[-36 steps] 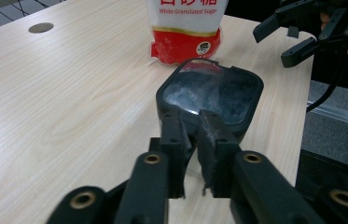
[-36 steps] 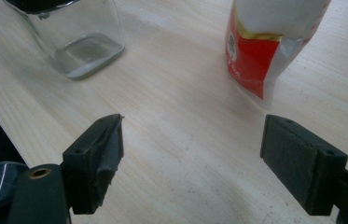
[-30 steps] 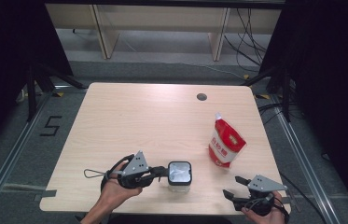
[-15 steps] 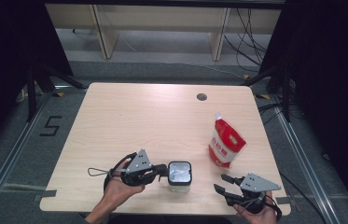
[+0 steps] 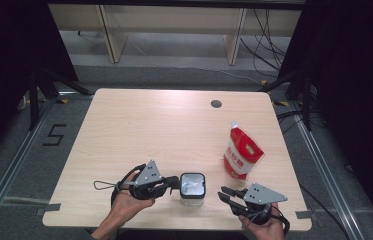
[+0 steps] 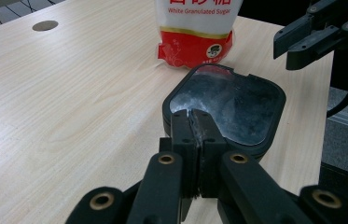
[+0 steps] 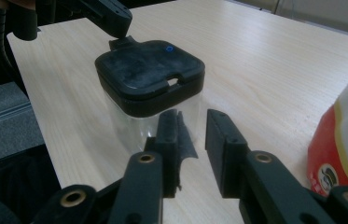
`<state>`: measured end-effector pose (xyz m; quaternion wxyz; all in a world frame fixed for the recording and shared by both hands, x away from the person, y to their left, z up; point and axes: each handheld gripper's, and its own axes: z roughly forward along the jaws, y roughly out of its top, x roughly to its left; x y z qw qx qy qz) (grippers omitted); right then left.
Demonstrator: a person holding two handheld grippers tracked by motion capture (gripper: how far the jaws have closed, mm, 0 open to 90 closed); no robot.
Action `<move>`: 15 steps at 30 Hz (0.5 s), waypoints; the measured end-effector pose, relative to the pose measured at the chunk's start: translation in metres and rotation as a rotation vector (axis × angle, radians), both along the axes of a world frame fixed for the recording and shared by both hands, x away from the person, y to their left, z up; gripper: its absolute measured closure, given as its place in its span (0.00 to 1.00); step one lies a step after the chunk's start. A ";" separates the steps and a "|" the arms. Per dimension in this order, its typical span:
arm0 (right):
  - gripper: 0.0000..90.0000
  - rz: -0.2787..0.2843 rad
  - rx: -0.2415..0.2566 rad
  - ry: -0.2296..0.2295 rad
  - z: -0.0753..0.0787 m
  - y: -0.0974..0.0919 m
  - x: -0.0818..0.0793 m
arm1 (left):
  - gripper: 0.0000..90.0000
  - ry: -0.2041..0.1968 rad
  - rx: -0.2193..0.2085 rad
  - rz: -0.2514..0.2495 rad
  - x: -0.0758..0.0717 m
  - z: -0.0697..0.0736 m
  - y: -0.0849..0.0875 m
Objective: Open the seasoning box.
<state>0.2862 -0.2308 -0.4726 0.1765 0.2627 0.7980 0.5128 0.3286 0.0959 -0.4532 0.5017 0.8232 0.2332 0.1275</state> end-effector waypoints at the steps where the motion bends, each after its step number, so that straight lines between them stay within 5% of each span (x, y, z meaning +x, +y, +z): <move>1: 0.87 -0.011 -0.012 0.007 0.001 0.002 0.000 | 0.98 -0.002 0.001 0.000 0.000 0.000 0.000; 15: 0.96 0.016 -0.049 -0.022 0.000 0.012 0.004 | 0.98 0.001 0.001 0.001 0.000 -0.001 0.001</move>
